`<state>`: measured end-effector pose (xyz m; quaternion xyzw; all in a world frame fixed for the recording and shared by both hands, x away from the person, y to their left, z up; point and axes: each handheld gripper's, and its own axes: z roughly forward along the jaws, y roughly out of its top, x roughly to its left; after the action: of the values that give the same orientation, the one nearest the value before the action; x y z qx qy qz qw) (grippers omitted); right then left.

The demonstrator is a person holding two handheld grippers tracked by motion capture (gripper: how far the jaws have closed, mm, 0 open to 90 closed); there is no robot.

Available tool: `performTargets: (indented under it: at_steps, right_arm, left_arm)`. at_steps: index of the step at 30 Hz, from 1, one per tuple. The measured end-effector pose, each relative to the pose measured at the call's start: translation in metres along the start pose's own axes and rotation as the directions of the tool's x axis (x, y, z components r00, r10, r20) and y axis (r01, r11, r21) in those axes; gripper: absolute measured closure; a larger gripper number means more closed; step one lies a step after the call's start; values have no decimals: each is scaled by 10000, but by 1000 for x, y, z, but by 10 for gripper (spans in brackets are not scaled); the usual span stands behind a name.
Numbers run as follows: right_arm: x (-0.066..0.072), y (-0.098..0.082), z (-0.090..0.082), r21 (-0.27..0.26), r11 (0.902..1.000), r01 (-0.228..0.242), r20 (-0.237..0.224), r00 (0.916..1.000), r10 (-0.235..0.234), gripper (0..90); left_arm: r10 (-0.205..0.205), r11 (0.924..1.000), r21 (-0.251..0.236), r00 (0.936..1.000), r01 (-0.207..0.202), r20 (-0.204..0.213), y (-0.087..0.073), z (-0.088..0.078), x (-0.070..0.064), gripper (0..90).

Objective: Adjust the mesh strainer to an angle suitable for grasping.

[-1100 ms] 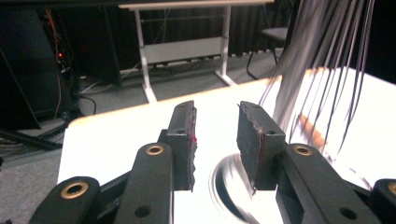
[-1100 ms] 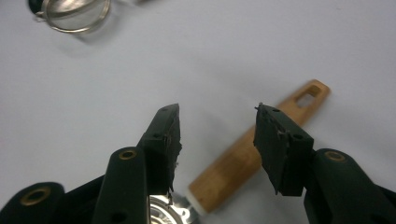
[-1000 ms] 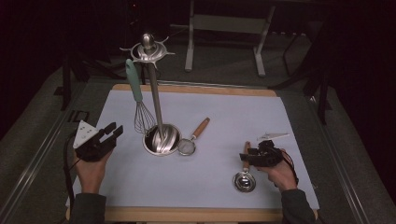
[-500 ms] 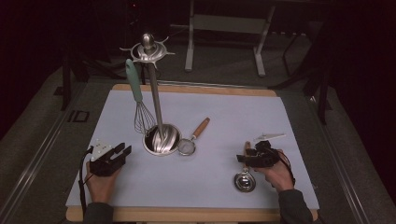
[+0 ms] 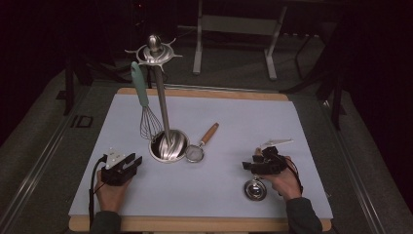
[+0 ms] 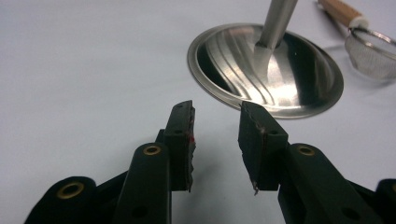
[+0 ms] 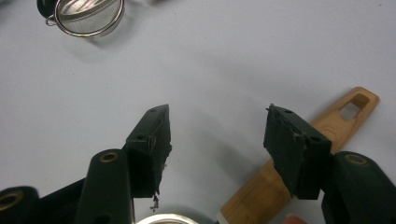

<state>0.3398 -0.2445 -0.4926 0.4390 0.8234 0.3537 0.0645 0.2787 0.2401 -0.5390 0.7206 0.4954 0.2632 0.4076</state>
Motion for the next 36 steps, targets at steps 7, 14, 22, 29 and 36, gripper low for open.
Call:
performTargets:
  at_steps: [7, 14, 22, 29, 36]
  right_arm:
    - [7, 8, 6, 53, 9998, -185, -128, 9997, 185, 398]
    - [16, 24, 18, 129, 9994, -317, -292, 9991, 321, 398]
    - [32, 53, 35, 276, 9996, -95, -212, 9997, 101, 369]
    - [47, 80, 58, 578, 9983, 13, -95, 10000, -8, 309]
    - [59, 98, 91, 857, 9959, -276, -51, 9996, 281, 282]
  left_arm:
    - [318, 9994, 158, 9994, -316, -100, 0, 2, -4, 644]
    - [332, 9994, 104, 9994, -331, -69, 0, 1, -4, 638]
    - [363, 9993, 94, 9993, -363, -40, 0, 1, -4, 640]
    - [295, 9996, 52, 9996, -295, 0, 0, 1, -3, 641]
    - [314, 9995, 17, 9995, -315, 98, -1, 1, -3, 661]
